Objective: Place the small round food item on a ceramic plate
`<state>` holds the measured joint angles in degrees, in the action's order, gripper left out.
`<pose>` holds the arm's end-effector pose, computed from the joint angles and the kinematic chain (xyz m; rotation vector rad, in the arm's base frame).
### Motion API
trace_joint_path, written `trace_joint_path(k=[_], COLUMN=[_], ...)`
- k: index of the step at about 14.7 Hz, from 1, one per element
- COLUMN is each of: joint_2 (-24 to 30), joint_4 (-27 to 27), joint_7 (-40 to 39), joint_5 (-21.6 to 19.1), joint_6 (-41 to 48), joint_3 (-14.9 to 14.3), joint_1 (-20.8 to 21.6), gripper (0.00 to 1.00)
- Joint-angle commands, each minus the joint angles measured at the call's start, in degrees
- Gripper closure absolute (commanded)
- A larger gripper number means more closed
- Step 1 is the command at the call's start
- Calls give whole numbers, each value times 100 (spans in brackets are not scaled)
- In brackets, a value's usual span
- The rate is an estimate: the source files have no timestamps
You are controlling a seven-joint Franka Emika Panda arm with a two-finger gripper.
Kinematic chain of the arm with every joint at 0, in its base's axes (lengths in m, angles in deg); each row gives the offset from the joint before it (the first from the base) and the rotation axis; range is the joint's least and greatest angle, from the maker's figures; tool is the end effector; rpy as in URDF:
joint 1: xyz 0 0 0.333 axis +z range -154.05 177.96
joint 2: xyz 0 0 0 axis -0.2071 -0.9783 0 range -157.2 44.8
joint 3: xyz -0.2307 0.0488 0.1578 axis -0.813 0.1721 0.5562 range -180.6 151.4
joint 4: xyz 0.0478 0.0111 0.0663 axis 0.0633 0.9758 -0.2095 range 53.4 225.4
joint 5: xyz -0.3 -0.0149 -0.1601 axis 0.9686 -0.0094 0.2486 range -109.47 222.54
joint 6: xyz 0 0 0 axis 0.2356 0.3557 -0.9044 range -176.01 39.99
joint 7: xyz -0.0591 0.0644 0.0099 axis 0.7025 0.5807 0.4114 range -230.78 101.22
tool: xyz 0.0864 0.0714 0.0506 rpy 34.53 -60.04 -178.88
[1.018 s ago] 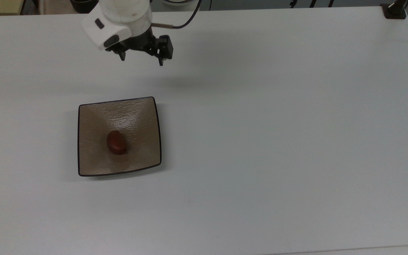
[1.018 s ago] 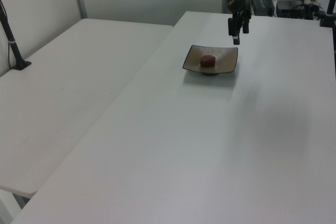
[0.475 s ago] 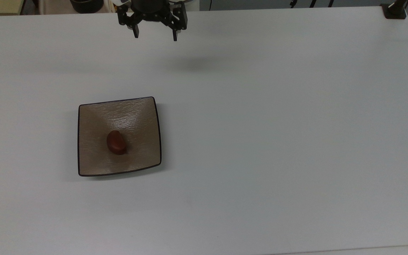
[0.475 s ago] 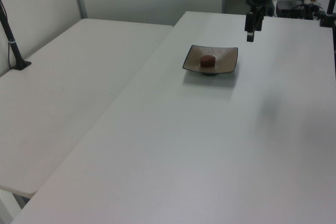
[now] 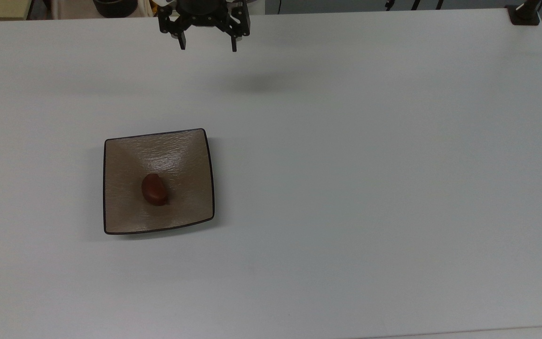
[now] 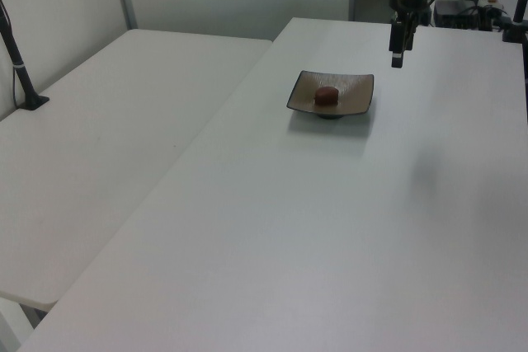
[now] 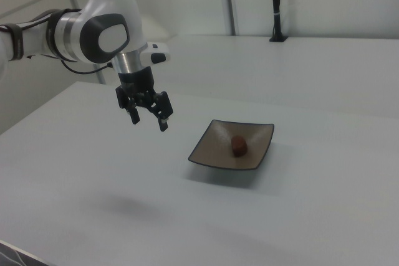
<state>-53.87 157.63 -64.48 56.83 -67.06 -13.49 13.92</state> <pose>0.4986 0.0264 0.4860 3.1348 0.0782 0.0045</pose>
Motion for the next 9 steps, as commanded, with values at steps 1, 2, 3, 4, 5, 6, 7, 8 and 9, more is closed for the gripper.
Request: trace_joint_path(k=[1,2,3,4,5,6,7,8,9], joint_2=[136,127,127,127,127,118,109,100,109], joint_4=[93,93,93,93,93,75,49,49,49], joint_7=[-197,-197,-197,-188,-171,-153,-153,-162,-145], joint_5=[32,76,102,146,190,208,208,216,243], joint_6=[23,41,32,41,41,41,41,41,32], joint_3=[-50,-50,-50,-50,-50,-50,-50,-50,-50], joint_1=[59,67,67,67,67,67,67,67,67], gripper=[0,0,0,0,0,0,0,0,0])
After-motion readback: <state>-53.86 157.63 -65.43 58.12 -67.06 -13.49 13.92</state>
